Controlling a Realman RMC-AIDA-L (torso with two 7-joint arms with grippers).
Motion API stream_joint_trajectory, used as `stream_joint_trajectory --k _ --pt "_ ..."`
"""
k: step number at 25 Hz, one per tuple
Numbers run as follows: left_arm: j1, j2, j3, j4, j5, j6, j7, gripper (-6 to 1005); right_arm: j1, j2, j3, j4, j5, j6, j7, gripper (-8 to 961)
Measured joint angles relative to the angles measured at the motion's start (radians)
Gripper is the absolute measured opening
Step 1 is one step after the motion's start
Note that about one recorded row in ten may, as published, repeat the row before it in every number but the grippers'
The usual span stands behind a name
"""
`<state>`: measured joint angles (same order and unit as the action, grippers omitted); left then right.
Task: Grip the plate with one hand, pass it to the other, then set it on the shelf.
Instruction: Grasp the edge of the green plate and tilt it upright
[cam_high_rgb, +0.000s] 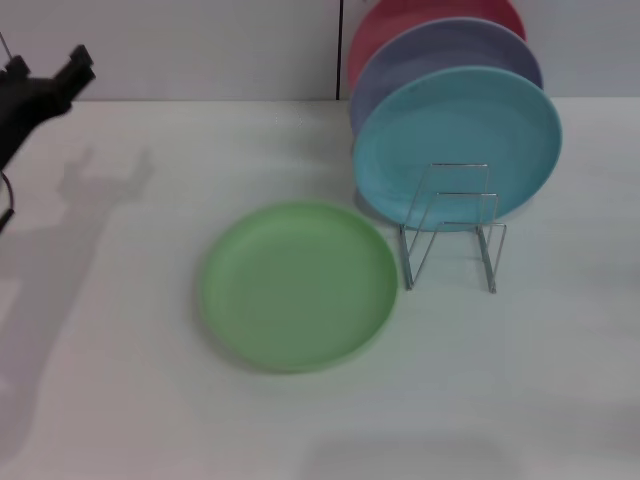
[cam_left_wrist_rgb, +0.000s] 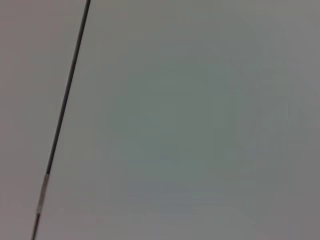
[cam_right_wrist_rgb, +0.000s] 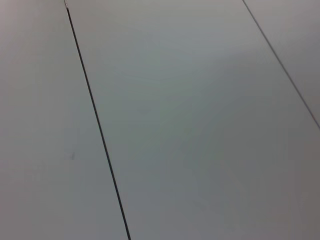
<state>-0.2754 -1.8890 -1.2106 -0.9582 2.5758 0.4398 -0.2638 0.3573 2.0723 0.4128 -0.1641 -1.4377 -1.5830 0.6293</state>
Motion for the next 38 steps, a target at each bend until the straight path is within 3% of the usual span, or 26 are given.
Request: stream_joint_trajectory --k 2,4,6,7,8,9,11,12,14,15,17,20,22,28,38 --pt "0.021 -0.007 -0.047 -0.068 0.04 -0.071 0.0 846 0.0 0.0 0.0 0.0 0.0 0.0 0.0 684" --pt "0.073 -0.039 -0.141 -0.271 0.148 -0.311 0.0 846 0.0 0.0 0.0 0.0 0.0 0.0 0.0 684" --pt "0.073 -0.039 -0.141 -0.271 0.148 -0.311 0.0 846 0.0 0.0 0.0 0.0 0.0 0.0 0.0 685" --pt "0.094 -0.051 -0.17 -0.426 0.193 -0.522 0.005 846 0.0 0.0 0.0 0.0 0.0 0.0 0.0 685" --pt "0.094 -0.051 -0.17 -0.426 0.193 -0.522 0.005 845 0.0 0.0 0.0 0.0 0.0 0.0 0.0 685" --pt "0.095 -0.052 -0.179 -0.502 0.194 -0.65 0.021 845 0.0 0.001 0.0 0.0 0.0 0.0 -0.001 685" --pt "0.095 -0.052 -0.179 -0.502 0.194 -0.65 0.021 845 0.001 0.002 0.0 0.0 -0.001 0.0 -0.001 685" --pt "0.096 -0.071 -0.203 -0.619 0.188 -0.851 0.08 845 0.003 0.002 0.0 0.0 -0.002 0.0 0.0 685" --pt "0.097 -0.092 -0.221 -0.671 0.188 -0.936 0.111 845 0.006 0.001 0.0 0.0 -0.003 0.0 0.001 685" --pt "0.097 -0.092 -0.221 -0.671 0.188 -0.936 0.111 845 0.006 0.001 0.0 0.0 -0.003 0.0 0.001 685" --pt "0.101 -0.152 -0.283 -0.777 0.188 -1.136 0.19 845 0.012 -0.001 -0.001 -0.002 -0.004 0.0 0.001 684" --pt "0.094 -0.173 -0.312 -0.834 0.186 -1.281 0.21 844 0.017 -0.002 -0.004 -0.005 -0.005 0.0 0.001 684" --pt "0.077 -0.171 -0.316 -0.859 0.171 -1.375 0.197 844 0.019 -0.002 -0.005 -0.005 -0.004 0.0 0.006 684" --pt "0.051 -0.174 -0.317 -0.848 0.15 -1.472 0.189 845 0.035 -0.003 -0.005 -0.002 -0.002 0.0 0.008 684" --pt "-0.019 -0.177 -0.263 -0.691 0.141 -1.572 0.162 840 0.072 -0.021 0.004 -0.015 0.0 0.025 0.004 685"
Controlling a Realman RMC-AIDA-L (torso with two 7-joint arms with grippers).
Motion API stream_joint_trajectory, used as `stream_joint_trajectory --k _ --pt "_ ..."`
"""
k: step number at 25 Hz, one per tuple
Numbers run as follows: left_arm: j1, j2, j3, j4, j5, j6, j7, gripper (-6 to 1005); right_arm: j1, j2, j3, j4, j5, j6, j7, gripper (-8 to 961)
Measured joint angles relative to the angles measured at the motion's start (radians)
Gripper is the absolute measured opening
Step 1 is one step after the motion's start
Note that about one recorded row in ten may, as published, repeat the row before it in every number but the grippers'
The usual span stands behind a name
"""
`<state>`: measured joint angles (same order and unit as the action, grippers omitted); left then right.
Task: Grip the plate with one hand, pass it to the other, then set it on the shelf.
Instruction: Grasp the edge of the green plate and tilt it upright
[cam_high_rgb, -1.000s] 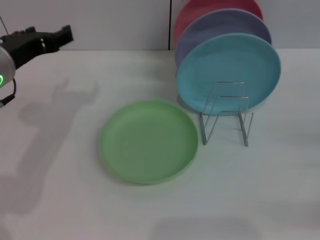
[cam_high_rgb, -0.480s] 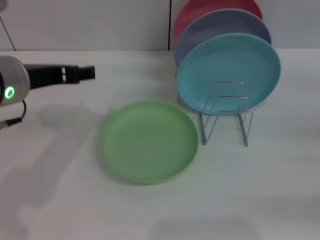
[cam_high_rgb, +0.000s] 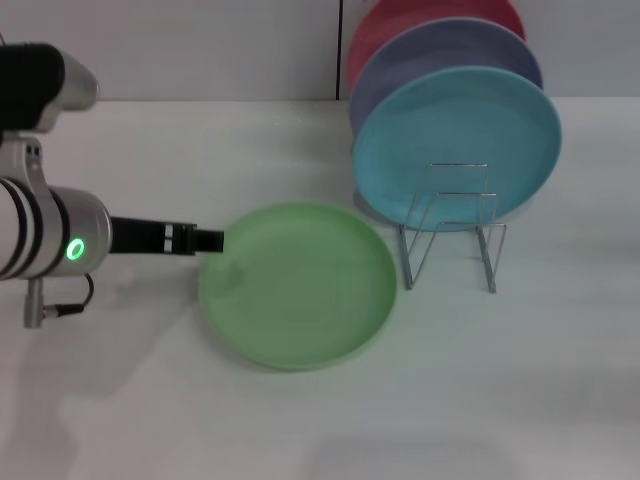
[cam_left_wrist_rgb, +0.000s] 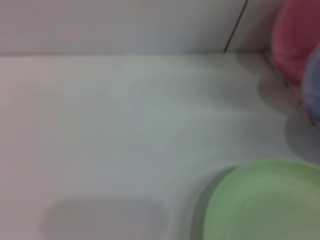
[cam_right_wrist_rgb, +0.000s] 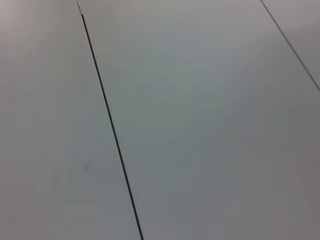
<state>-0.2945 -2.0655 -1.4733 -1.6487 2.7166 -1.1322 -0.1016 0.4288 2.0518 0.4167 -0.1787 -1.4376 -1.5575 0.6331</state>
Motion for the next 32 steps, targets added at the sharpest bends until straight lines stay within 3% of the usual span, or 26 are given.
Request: stream_joint_trajectory --k 14,32 --pt "-0.118 -0.003 0.019 0.244 -0.028 0.048 -0.026 831 0.021 -0.019 -0.007 -0.013 0.0 0.045 -0.003 685" --pt "-0.168 -0.004 0.027 0.318 -0.032 0.035 -0.044 818 0.027 -0.021 0.002 -0.013 0.0 0.045 -0.003 684"
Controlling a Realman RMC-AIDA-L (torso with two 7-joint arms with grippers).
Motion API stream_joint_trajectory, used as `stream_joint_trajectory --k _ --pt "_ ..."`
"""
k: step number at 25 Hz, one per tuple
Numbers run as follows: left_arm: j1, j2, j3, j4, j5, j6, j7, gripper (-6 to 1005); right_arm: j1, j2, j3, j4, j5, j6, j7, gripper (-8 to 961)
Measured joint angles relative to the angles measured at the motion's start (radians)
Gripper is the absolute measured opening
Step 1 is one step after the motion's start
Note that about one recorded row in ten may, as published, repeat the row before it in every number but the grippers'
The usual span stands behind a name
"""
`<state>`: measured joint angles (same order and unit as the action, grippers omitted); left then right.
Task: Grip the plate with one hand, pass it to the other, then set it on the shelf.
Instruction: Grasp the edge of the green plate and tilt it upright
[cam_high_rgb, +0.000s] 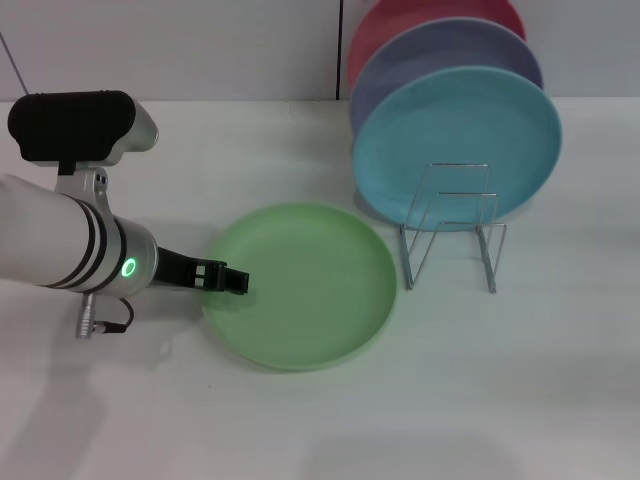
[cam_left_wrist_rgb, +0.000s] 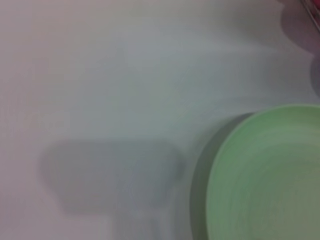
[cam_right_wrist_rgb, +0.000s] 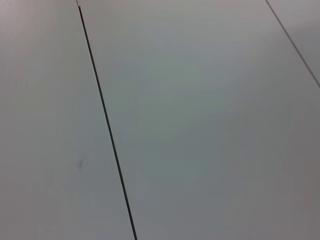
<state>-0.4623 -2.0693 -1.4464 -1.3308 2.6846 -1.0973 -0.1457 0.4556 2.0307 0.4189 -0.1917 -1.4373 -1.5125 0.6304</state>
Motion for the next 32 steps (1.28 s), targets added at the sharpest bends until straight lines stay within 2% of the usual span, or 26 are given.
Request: stream_joint_trajectory --k 32 --pt "-0.038 0.002 0.028 0.026 -0.012 -0.058 0.012 796 -0.02 0.01 0.0 0.004 0.002 -0.005 0.009 684"
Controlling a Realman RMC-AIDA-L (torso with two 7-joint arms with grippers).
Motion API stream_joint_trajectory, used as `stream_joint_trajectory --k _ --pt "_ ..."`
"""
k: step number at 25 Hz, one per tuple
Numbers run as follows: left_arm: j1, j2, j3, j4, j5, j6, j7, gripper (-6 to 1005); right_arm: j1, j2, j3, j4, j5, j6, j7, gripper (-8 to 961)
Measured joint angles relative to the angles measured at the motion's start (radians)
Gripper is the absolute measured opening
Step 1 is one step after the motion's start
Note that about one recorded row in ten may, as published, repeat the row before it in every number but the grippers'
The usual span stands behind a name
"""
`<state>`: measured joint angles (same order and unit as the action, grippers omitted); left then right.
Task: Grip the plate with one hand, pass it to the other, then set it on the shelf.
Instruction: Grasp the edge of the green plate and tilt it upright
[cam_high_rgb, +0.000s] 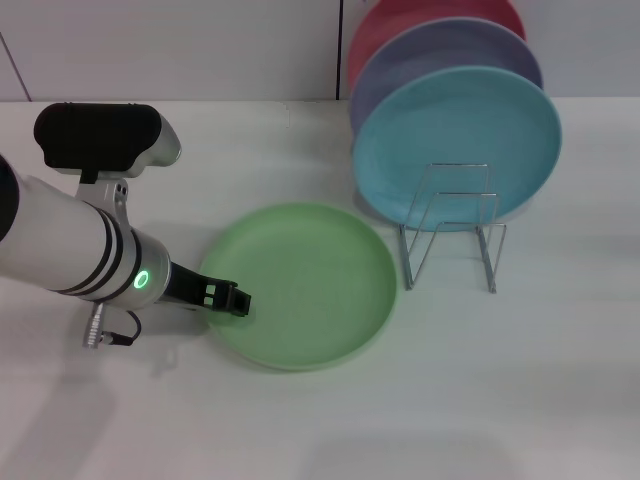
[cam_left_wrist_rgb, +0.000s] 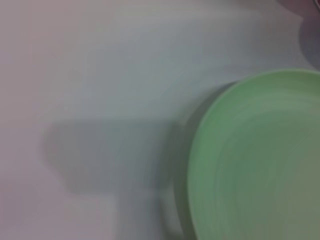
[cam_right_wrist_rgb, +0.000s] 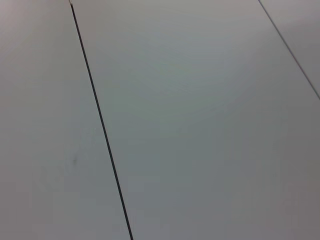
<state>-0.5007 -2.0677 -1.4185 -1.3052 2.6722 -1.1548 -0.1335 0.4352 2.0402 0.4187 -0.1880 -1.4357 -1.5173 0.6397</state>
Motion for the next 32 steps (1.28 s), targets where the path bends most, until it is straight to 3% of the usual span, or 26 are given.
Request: stream_joint_trajectory --k 2,9,24,32 --pt "-0.003 0.0 0.002 0.0 0.0 -0.003 0.0 795 0.0 0.0 0.0 -0.001 0.0 0.0 0.0 684" --pt "-0.008 0.0 0.014 -0.003 0.007 -0.003 0.0 583 0.0 0.0 0.0 -0.003 0.0 -0.001 0.0 684" --pt "-0.013 0.001 0.021 0.001 0.009 -0.006 -0.008 240 -0.003 -0.003 0.0 -0.005 0.002 -0.003 0.0 685" --pt "-0.013 0.002 0.016 -0.003 0.021 -0.022 -0.009 208 -0.006 -0.003 0.0 -0.005 0.002 -0.012 0.0 685"
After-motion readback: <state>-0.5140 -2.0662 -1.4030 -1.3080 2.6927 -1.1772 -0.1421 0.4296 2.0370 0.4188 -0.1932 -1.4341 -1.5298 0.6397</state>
